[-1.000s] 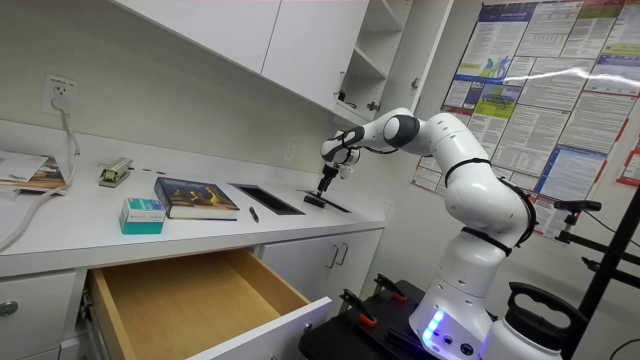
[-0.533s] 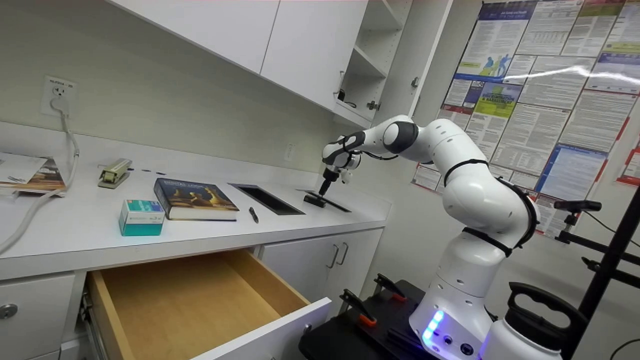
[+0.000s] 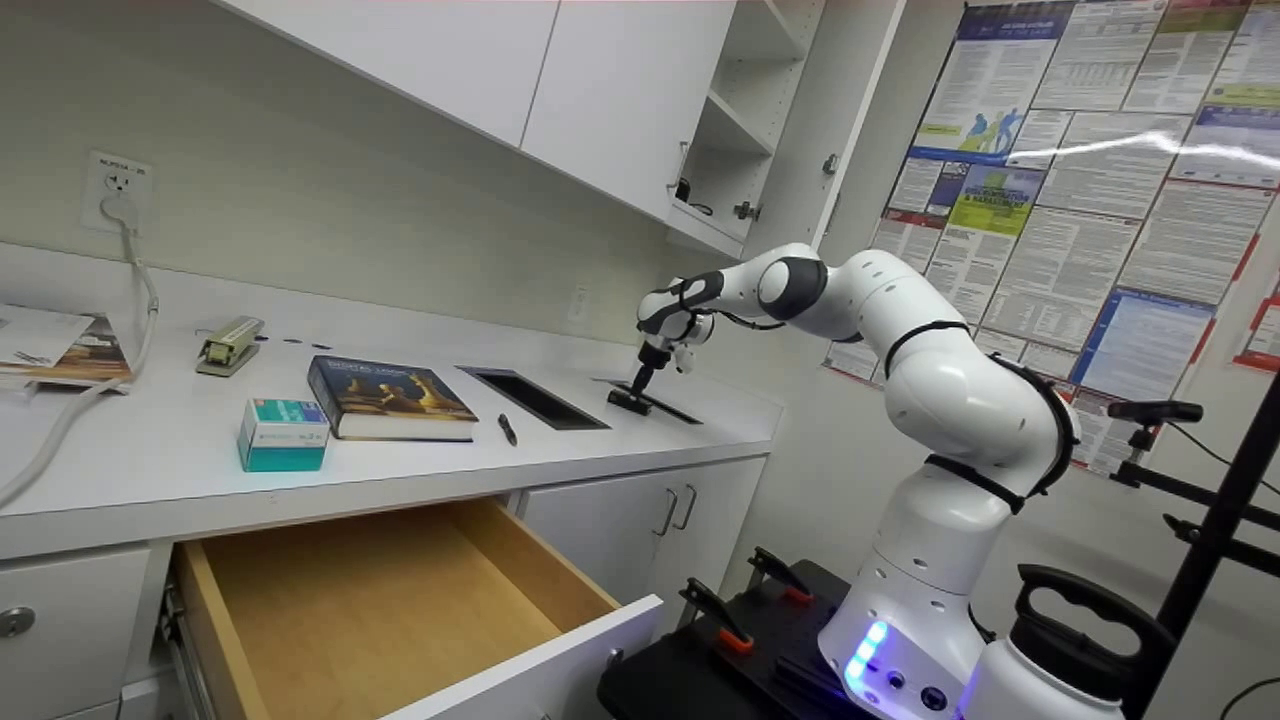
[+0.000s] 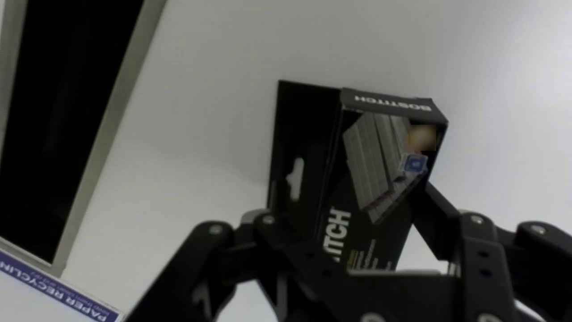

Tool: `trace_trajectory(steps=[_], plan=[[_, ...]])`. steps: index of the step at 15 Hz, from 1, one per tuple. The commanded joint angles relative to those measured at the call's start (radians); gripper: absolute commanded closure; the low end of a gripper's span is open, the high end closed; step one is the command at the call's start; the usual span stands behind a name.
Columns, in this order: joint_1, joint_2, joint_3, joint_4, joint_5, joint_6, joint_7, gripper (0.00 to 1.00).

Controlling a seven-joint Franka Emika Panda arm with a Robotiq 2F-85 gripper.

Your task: Pick up the black object and put it in the open drawer

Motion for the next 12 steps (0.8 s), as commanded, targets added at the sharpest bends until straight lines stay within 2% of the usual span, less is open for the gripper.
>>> trace_trajectory(steps=[1,4,7,12], plan=[[0.006,0.050,0.005,0.102,0.020,-0.081,-0.014,0.60],[0.014,0.052,0.000,0.116,-0.001,-0.112,0.009,0.80],[0.050,-0.011,-0.048,0.033,-0.054,-0.077,0.062,0.81],[0.118,-0.153,-0.065,-0.177,-0.148,-0.017,0.032,0.81]])
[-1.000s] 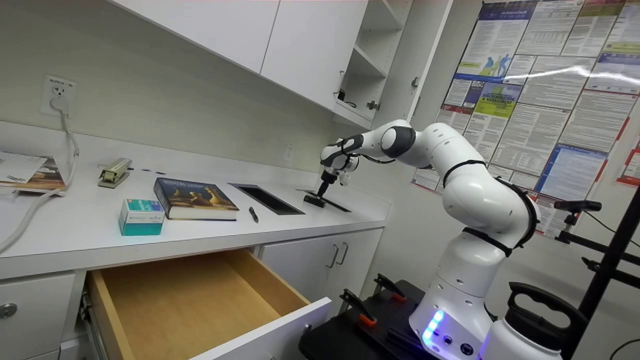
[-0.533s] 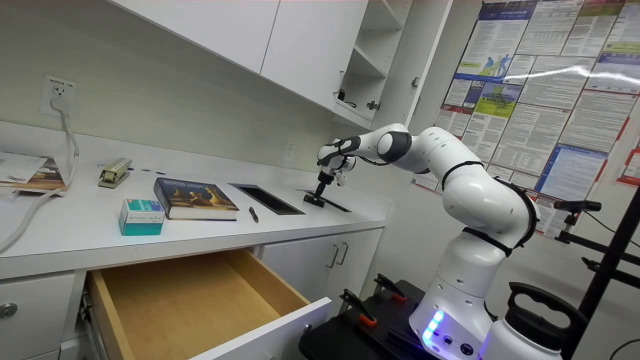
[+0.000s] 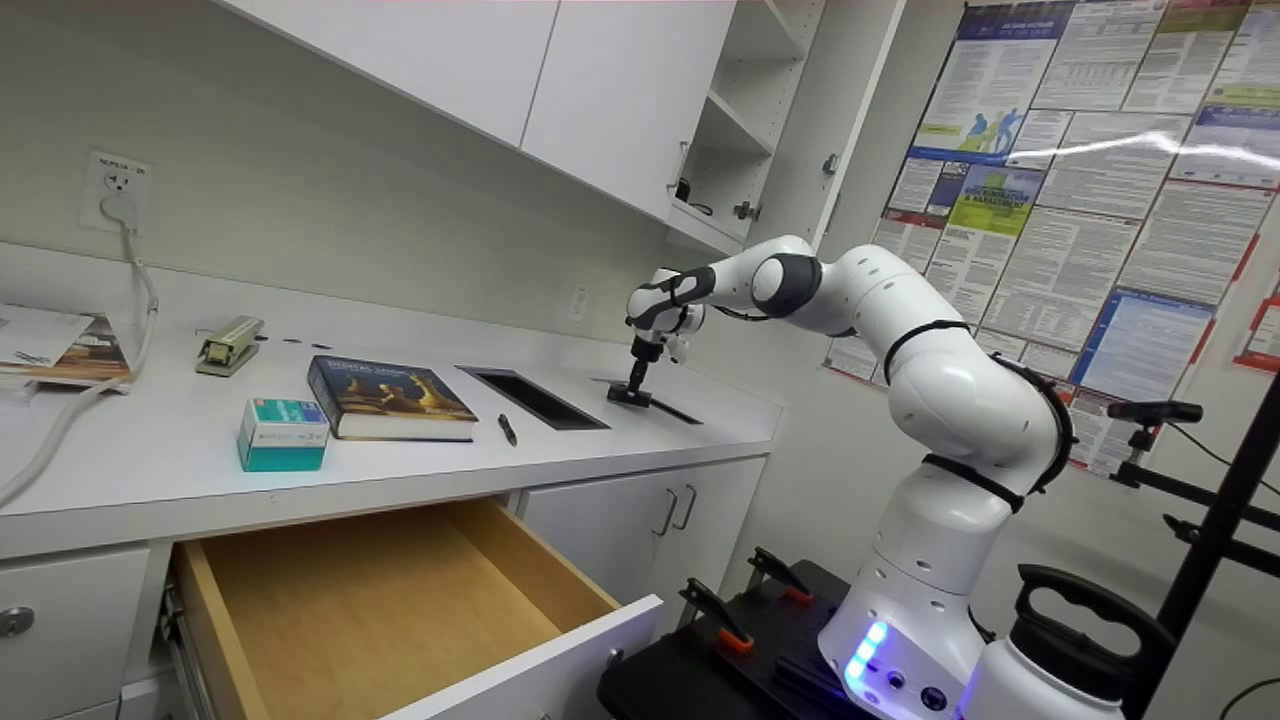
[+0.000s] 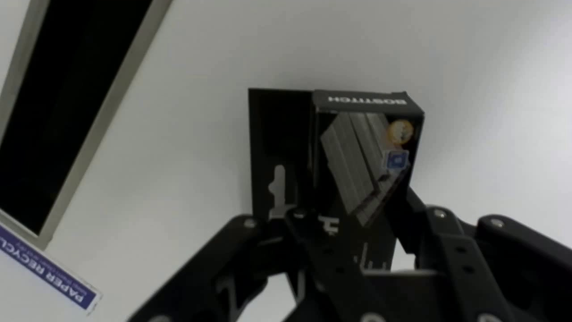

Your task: Pick up the black object and put it in the open drawer

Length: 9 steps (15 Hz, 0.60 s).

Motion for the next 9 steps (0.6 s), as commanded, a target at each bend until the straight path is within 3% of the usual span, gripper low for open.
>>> trace_trajectory(steps=[1,6,7,9], plan=[[0.060,-0.164,-0.012,-0.231,-0.058,0.051,-0.006,0.81],[0.113,-0.297,0.012,-0.434,-0.073,0.064,-0.059,0.81],[0.110,-0.185,0.006,-0.278,-0.054,0.017,-0.037,0.56],[0.122,-0.227,0.007,-0.341,-0.055,0.026,-0.036,0.56]])
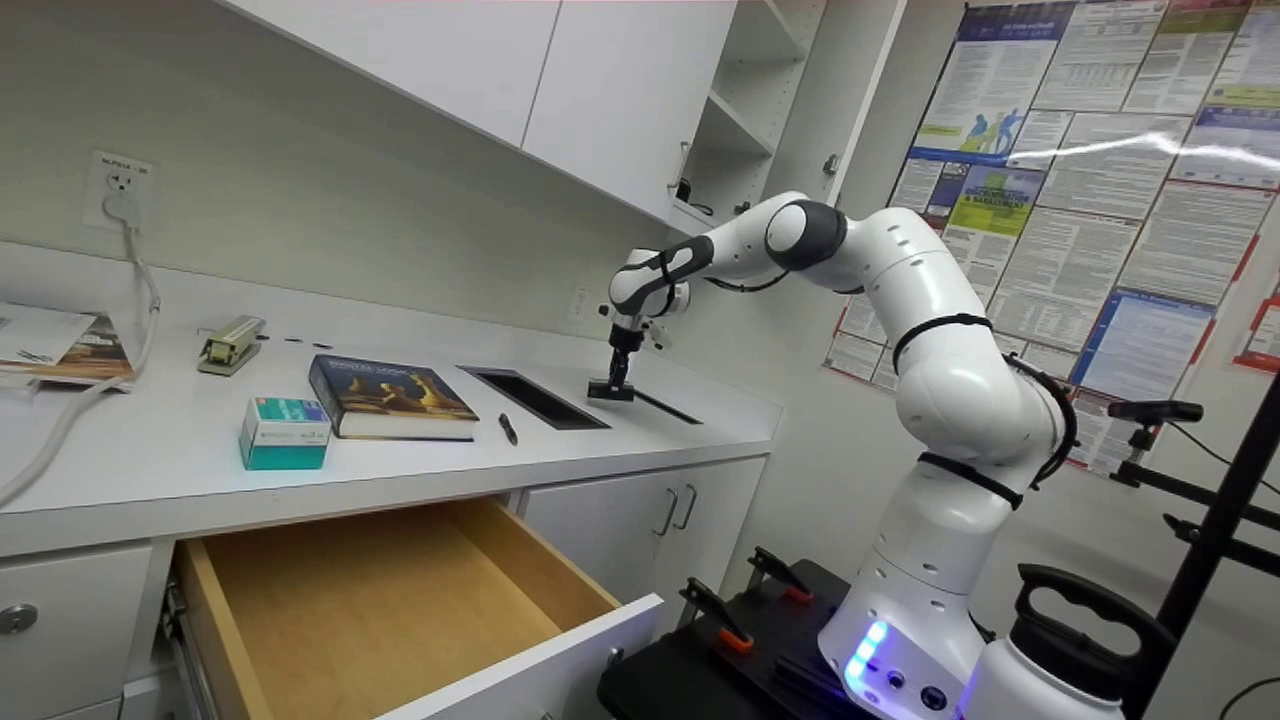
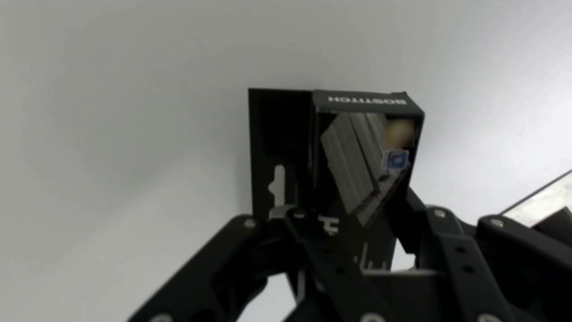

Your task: Pick up the black object and put it in the open drawer

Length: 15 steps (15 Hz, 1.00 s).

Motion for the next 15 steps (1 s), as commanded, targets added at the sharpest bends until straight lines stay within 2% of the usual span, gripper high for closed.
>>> trace_trajectory(steps=[1,3,4,7,15], plan=[[0.007,-0.010,-0.009,-0.012,0.009,-0.001,-0.006,0.56],[0.004,-0.021,-0.011,-0.027,0.009,0.001,-0.009,0.56],[0.003,-0.022,-0.012,-0.030,0.009,0.002,-0.015,0.81],[0.025,-0.075,0.050,-0.133,0.005,0.072,-0.125,0.81],[0.078,-0.286,0.235,-0.510,0.047,0.293,-0.360,0.81]])
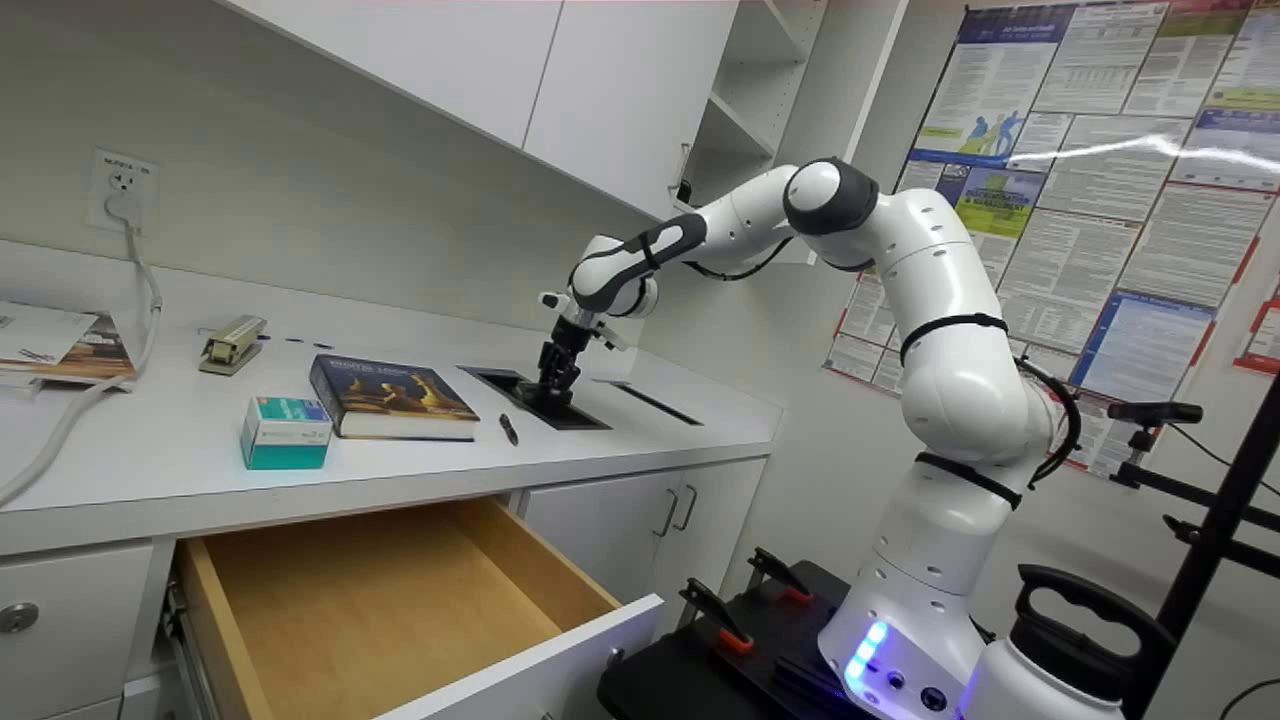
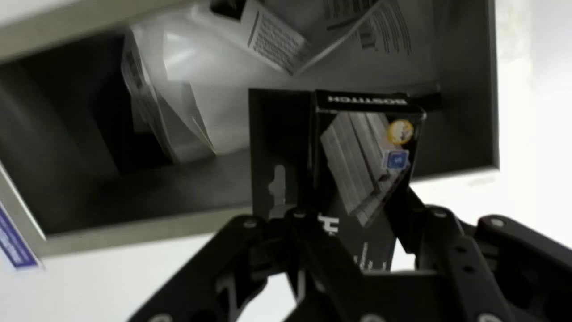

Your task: Pick up the black object and put it in the open drawer

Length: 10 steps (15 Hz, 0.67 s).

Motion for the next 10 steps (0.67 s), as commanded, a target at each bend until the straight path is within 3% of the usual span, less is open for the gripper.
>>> trace_trajectory(steps=[1,6,10], plan=[[0.005,-0.185,0.059,-0.246,0.039,0.107,-0.144,0.81],[-0.025,-0.366,0.191,-0.440,0.205,0.197,-0.433,0.81],[-0.112,-0.410,0.371,-0.451,0.446,0.111,-0.733,0.81]])
